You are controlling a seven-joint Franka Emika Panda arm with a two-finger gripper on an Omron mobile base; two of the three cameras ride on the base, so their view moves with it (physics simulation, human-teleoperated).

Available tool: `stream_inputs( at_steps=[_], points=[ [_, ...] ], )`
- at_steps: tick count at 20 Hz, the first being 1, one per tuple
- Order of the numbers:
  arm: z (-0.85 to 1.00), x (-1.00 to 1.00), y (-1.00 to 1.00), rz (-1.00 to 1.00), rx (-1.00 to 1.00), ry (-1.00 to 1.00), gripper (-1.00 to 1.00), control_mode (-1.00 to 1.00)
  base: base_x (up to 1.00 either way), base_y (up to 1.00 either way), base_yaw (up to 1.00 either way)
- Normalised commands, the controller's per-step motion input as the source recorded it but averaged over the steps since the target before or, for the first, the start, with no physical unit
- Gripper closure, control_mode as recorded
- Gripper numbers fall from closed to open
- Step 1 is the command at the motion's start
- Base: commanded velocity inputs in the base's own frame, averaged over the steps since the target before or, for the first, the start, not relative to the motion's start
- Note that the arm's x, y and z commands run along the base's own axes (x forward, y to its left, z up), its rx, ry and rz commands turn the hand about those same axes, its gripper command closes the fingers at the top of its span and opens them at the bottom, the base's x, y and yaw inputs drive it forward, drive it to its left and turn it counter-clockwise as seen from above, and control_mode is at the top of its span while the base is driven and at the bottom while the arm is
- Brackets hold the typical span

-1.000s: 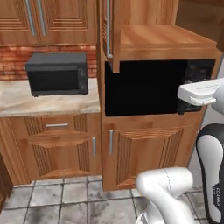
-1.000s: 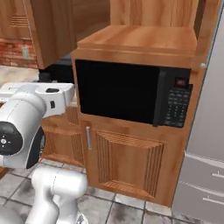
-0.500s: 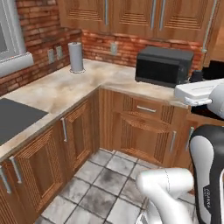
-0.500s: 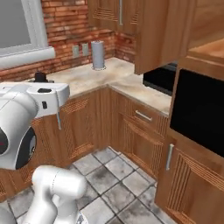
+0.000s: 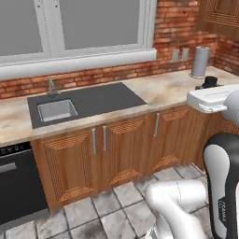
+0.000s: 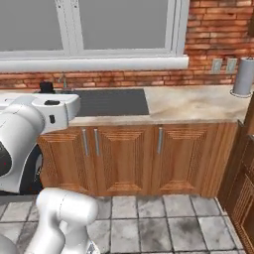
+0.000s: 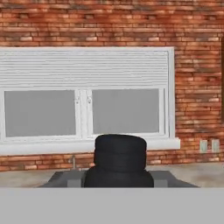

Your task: Retrieve the shaker from the cabinet and place it next the steak on a plate on the dining table.

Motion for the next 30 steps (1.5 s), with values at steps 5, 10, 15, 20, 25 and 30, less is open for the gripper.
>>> stream_inputs(
  at_steps=[5, 10, 15, 20, 25, 30],
  points=[
    [0.0, 0.0, 0.0, 0.0, 0.0, 0.0, 1.0, 1.0, 0.0, 0.0, 1.0],
    [0.0, 0.0, 0.0, 0.0, 0.0, 0.0, 1.0, 1.0, 0.0, 0.0, 1.0],
    [0.0, 0.0, 0.0, 0.0, 0.0, 0.0, 1.0, 1.0, 0.0, 0.0, 1.0],
    [0.0, 0.0, 0.0, 0.0, 0.0, 0.0, 1.0, 1.0, 0.0, 0.0, 1.0],
    [0.0, 0.0, 0.0, 0.0, 0.0, 0.0, 1.0, 1.0, 0.0, 0.0, 1.0],
    [0.0, 0.0, 0.0, 0.0, 0.0, 0.0, 1.0, 1.0, 0.0, 0.0, 1.0]
  ],
)
